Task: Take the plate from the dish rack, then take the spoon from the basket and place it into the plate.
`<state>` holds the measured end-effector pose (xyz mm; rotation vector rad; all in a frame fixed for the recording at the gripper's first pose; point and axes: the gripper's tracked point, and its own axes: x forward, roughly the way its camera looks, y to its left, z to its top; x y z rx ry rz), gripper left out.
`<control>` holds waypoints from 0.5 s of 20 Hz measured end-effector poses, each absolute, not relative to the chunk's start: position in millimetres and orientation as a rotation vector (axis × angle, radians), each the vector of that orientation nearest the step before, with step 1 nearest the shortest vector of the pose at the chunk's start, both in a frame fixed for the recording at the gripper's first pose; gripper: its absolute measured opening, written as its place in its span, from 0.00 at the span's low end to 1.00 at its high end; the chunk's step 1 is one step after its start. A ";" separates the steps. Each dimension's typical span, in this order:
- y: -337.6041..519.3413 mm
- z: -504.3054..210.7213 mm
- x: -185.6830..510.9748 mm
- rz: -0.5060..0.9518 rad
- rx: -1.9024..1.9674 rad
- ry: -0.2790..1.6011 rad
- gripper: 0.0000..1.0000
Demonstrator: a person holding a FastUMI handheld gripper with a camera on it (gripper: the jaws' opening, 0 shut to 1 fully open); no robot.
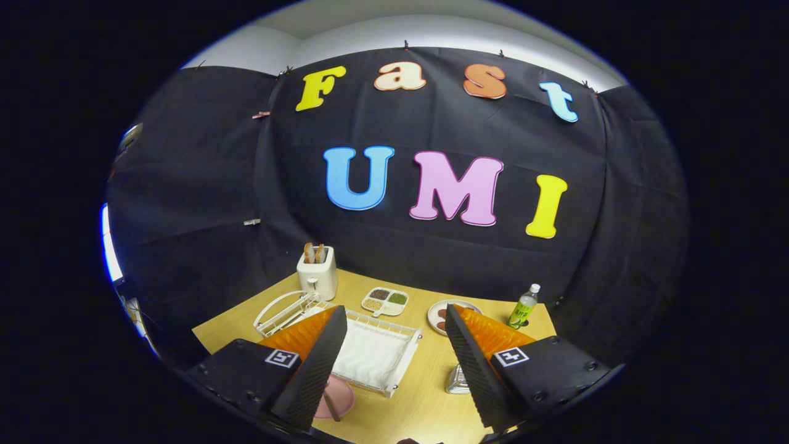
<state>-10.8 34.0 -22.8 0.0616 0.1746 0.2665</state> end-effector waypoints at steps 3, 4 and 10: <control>4.8 -15.2 -6.9 0.261 0.067 0.154 0.98; -1.1 -16.1 -6.4 0.266 0.066 0.153 0.98; -34.5 -32.0 0.8 0.267 0.041 0.164 0.98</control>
